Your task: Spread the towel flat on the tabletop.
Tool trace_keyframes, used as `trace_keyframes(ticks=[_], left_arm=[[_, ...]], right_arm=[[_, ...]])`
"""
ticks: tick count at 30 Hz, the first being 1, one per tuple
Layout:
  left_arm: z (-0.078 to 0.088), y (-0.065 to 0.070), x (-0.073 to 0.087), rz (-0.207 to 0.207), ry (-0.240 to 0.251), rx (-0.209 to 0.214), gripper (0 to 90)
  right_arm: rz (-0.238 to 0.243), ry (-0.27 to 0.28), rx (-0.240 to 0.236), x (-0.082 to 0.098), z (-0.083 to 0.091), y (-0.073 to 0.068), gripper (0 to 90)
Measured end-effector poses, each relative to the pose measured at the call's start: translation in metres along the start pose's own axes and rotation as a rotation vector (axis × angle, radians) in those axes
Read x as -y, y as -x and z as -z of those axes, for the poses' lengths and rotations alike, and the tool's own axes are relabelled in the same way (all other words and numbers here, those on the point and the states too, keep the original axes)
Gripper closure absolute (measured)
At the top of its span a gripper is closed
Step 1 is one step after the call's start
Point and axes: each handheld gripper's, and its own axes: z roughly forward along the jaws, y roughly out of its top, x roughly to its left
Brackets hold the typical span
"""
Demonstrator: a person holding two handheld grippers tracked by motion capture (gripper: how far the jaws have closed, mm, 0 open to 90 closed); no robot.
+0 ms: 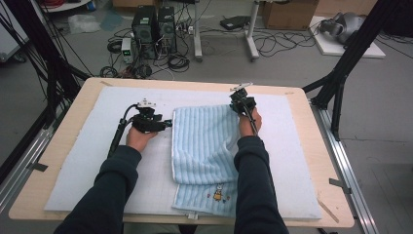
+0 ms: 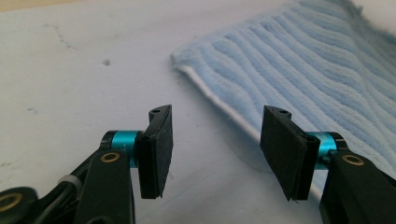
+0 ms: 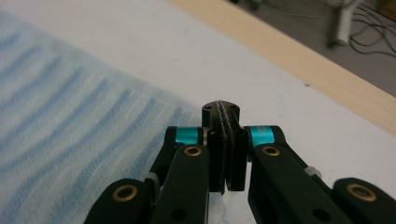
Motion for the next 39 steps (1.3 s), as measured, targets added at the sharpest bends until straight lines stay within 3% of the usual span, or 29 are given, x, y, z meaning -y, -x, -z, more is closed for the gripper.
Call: trace_keyframes(ticks=[1,3,6,9,12,14,15,17,19,22,26,30,32,35,39], left_arm=[[-0.002,0.002,0.000,-0.003,0.000,0.003,44.4],[-0.006,0.003,0.002,-0.003,-0.012,0.010,44.6],[-0.015,0.007,0.006,0.007,-0.040,0.015,44.6],[-0.019,0.016,0.006,-0.032,-0.038,0.010,45.3],[-0.023,0.022,0.006,-0.056,-0.046,0.004,47.1],[-0.024,0.027,0.005,-0.115,-0.064,-0.005,52.5],[-0.025,0.029,0.005,-0.173,-0.067,-0.008,60.8],[-0.026,0.035,0.005,-0.232,-0.069,0.010,79.8],[-0.027,0.039,0.003,-0.262,-0.078,-0.007,86.0],[-0.030,0.028,-0.004,-0.216,-0.091,-0.040,87.2],[-0.036,0.003,-0.014,-0.140,-0.092,-0.094,87.3],[-0.032,-0.014,-0.021,-0.059,-0.034,-0.164,86.0],[-0.029,-0.015,-0.020,-0.026,-0.028,-0.176,68.6],[-0.019,-0.015,-0.016,0.001,-0.006,-0.161,52.6],[-0.005,-0.018,-0.006,0.073,0.020,-0.084,44.9]], right_arm=[[-0.027,0.007,-0.012,0.000,0.000,0.000,77.3],[-0.009,0.025,-0.008,0.000,0.006,-0.002,69.6],[0.000,0.056,-0.040,0.000,0.025,0.003,64.5],[-0.019,0.075,-0.087,-0.001,0.041,0.008,61.2],[0.004,0.066,-0.130,0.000,0.055,0.006,58.1],[0.017,0.091,-0.148,0.003,0.066,0.003,57.5],[0.015,0.095,-0.158,0.005,0.070,0.000,56.4],[0.026,0.094,-0.174,0.014,0.074,-0.003,56.3],[0.017,0.088,-0.197,0.026,0.074,-0.007,56.3],[-0.001,0.065,-0.230,0.041,0.071,-0.012,56.3],[-0.043,0.046,-0.250,0.054,0.065,-0.012,56.3],[-0.111,0.041,-0.278,0.057,0.056,-0.013,52.0],[-0.110,0.047,-0.282,0.056,0.056,-0.015,49.9],[-0.108,0.060,-0.278,0.055,0.058,-0.015,50.2],[-0.150,0.074,-0.283,0.059,0.060,-0.003,50.4]])
